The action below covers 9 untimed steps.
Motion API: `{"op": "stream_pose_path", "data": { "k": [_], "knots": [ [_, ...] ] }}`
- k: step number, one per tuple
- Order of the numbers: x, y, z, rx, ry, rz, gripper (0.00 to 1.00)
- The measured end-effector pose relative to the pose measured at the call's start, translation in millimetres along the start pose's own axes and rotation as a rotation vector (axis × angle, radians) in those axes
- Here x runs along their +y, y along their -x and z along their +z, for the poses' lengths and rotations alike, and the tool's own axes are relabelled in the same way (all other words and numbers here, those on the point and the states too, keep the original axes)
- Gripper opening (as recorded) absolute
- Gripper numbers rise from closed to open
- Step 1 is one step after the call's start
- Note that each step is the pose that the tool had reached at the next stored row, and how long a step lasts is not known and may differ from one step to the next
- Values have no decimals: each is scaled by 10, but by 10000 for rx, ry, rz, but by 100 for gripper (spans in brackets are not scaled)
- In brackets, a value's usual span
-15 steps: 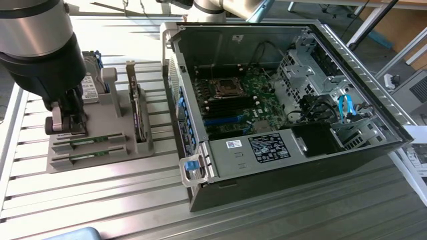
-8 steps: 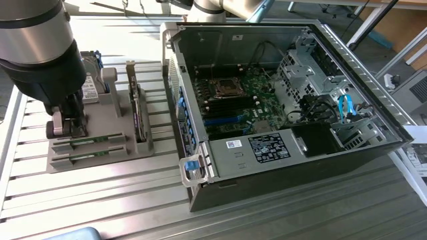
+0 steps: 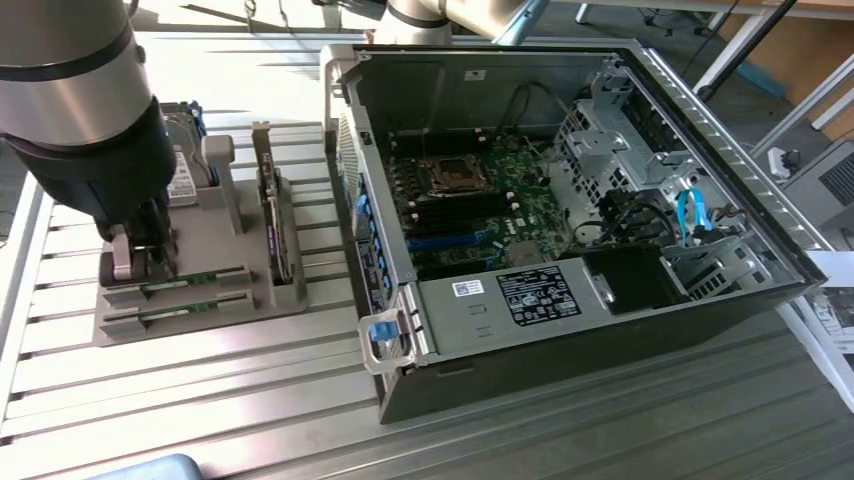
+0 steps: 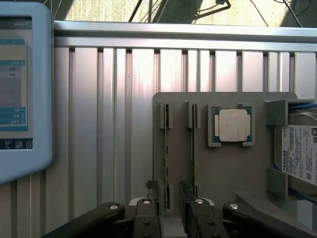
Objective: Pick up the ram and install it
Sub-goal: 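Pick up the ram and move it above insertion slot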
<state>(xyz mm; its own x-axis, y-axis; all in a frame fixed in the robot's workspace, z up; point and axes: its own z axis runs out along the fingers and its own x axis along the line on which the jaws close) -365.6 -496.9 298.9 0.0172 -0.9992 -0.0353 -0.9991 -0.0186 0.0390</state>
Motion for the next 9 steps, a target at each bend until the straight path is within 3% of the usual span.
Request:
{"op": "stream_pose_path", "data": {
  "k": [5, 9],
  "knots": [
    [-2, -3, 48, 21, 20, -535, 30],
    [-4, -4, 107, 22, 20, -562, 30]
  ]
}}
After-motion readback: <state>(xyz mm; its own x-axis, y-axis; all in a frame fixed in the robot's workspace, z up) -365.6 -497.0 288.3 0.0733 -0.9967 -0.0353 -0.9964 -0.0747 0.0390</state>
